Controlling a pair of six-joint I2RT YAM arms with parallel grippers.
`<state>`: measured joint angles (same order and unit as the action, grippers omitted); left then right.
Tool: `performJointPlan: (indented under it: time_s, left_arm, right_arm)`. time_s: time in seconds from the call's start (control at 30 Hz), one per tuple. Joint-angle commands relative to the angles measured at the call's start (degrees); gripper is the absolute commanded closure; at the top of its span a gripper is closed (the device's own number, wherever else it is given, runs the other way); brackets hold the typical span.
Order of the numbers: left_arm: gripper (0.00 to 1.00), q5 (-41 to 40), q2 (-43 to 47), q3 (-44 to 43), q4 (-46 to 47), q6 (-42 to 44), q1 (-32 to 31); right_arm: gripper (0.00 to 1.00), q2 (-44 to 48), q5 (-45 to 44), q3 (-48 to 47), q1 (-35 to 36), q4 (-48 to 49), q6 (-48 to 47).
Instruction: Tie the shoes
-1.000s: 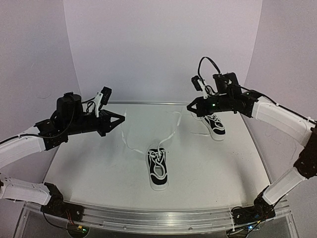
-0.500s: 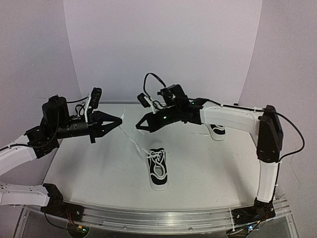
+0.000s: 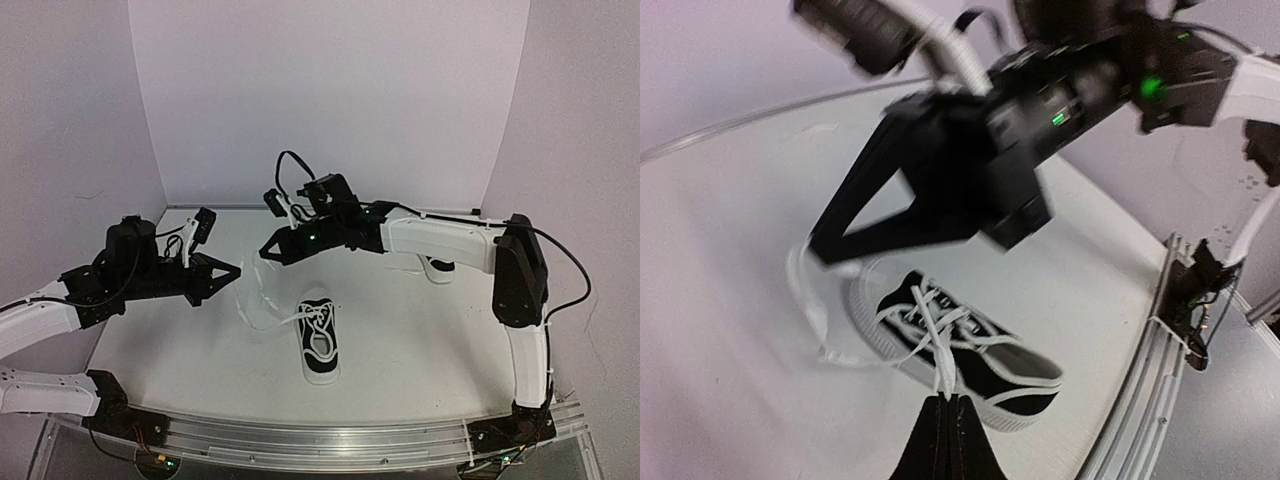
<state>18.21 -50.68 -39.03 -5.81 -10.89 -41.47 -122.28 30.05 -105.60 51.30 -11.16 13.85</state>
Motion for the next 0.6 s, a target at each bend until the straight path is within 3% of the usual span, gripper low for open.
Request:
performJointPlan:
  time_s: [0.0,0.3,0.57]
  left_arm:
    - [1.00,-9.83,-1.69,-1.79,-7.02,-5.90,-0.19]
    - [1.00,1.71,16.39,10.72,11.01,-4.56,-0.19]
    - [1.00,8.92,12.31,9.17,11.33,-6.67,-0.30]
  right_arm:
    - [1.00,4.10,-4.71,0.34,-3.28,1.66,1.03]
    - [1.00,4.63,7.19,-1.20,-2.57,1.84,-1.37]
    - [1.00,-5.06,11.05,-7.63,2.35,1.88,0.13]
